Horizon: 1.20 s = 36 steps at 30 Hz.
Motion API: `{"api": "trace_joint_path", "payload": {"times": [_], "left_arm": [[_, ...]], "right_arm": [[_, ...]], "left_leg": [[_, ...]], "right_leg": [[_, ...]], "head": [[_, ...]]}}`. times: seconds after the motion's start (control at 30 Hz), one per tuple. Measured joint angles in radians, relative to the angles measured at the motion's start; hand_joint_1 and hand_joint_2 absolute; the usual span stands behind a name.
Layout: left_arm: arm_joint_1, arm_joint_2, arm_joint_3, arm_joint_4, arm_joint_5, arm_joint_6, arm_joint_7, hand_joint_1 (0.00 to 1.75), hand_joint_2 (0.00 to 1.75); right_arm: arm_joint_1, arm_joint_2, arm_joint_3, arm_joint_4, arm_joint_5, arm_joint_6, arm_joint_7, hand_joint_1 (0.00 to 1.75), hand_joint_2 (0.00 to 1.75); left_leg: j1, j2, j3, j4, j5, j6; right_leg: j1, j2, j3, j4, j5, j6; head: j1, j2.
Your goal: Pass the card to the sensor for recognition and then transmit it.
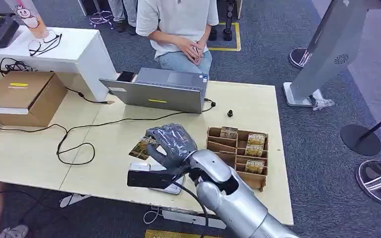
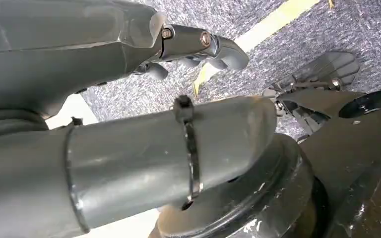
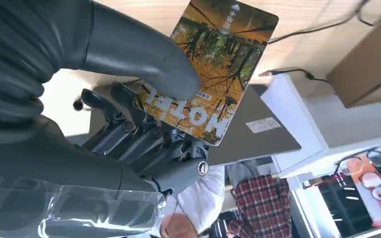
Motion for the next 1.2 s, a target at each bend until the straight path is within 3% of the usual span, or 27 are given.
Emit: {"api": "trace_joint_path", "payload": {"times": [0.47,0.83,0.97,1.2], "left_arm": [[-0.014,0.0,-0.003,0.002,-0.002,0.008,-0.008,0.0,0.0],[-0.014,0.0,-0.006,0.002,-0.002,0.008,-0.008,0.0,0.0],[-0.023,0.0,-0.017,0.003,0.0,0.007,-0.002,0.0,0.0],[-0.023,0.0,-0.018,0.003,0.001,0.005,0.002,0.0,0.0]], "right_arm": [[0.025,0.002,-0.113,0.004,-0.228,-0.001,-0.046,1.75,1.75],[0.025,0.005,-0.123,0.011,-0.256,0.0,-0.046,1.75,1.75],[0.022,0.016,-0.155,0.044,-0.36,0.013,-0.025,1.75,1.75],[0.006,0.023,-0.17,0.089,-0.402,0.022,-0.016,1.75,1.75]], "left_leg": [[0.0,0.0,0.0,0.0,0.0,0.0],[0.0,0.0,0.0,0.0,0.0,0.0],[0.0,0.0,0.0,0.0,0.0,0.0],[0.0,0.0,0.0,0.0,0.0,0.0]], "right_leg": [[0.0,0.0,0.0,0.0,0.0,0.0],[0.0,0.0,0.0,0.0,0.0,0.0],[0.0,0.0,0.0,0.0,0.0,0.0],[0.0,0.0,0.0,0.0,0.001,0.0]], "head": [[0.0,0.0],[0.0,0.0],[0.0,0.0],[0.0,0.0]]}}
